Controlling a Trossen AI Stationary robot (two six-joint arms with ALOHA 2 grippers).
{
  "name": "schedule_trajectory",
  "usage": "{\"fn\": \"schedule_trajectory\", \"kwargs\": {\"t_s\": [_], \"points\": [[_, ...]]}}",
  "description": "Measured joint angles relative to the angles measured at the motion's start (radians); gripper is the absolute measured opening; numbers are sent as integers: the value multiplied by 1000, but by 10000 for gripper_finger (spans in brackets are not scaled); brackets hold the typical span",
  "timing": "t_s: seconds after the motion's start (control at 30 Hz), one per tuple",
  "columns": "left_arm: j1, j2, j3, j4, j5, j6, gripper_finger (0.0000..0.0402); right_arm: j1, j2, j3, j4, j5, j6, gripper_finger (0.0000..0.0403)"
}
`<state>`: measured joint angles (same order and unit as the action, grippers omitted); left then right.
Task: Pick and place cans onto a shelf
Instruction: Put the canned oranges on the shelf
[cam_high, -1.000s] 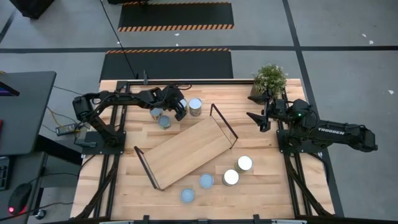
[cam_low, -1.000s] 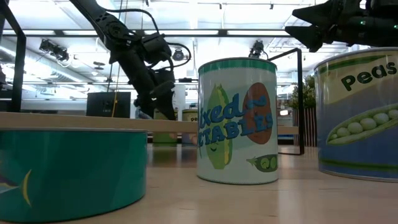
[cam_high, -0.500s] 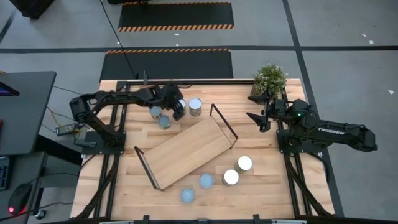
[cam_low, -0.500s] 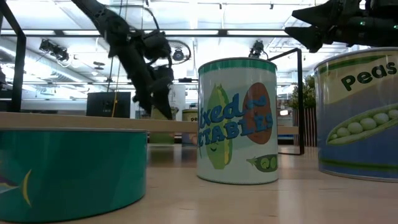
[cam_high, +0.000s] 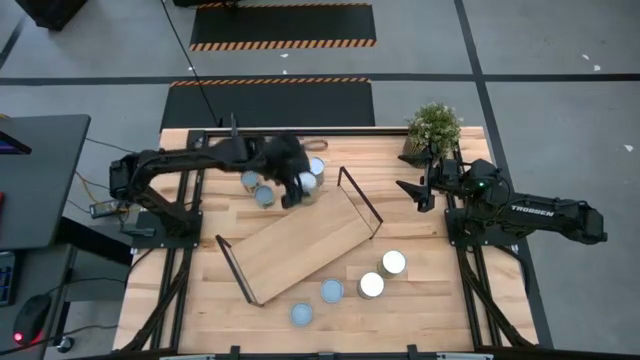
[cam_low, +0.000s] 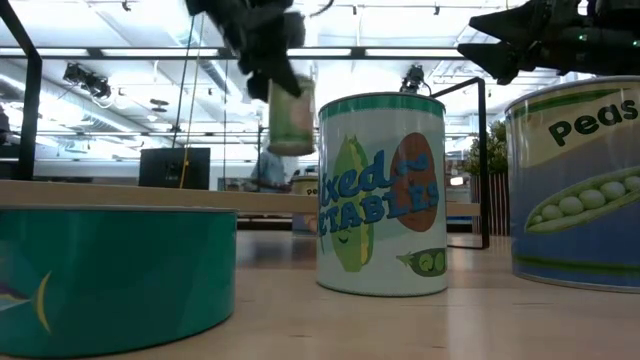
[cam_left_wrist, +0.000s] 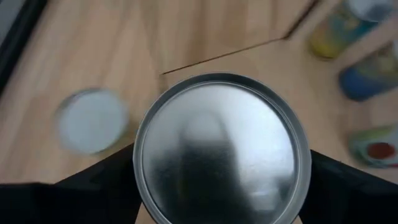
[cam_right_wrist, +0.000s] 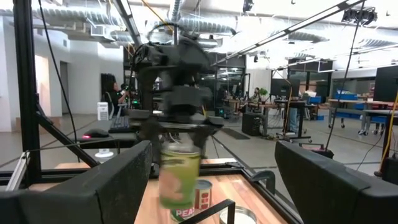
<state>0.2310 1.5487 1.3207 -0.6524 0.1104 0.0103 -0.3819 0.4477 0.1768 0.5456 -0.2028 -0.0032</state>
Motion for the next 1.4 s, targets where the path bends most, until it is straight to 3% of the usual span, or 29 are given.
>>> {"fn": "schedule_trajectory", "kwargs": {"t_s": [0.27, 0.53, 0.7, 1.13, 1.4], "points": [[-201, 135, 2, 252, -82, -148, 329, 0, 0, 0, 6, 0, 0, 348], [-283, 317, 181, 227, -140, -199, 329, 1, 0, 0, 1, 0, 11, 348], [-313, 395, 279, 159, -211, -120, 329, 2, 0, 0, -1, -1, 11, 348], [-317, 448, 292, 150, -185, 7, 331, 3, 4, 0, 1, -1, 11, 348], [-316, 458, 292, 152, -185, 13, 372, 4, 4, 0, -1, -1, 11, 348]]}}
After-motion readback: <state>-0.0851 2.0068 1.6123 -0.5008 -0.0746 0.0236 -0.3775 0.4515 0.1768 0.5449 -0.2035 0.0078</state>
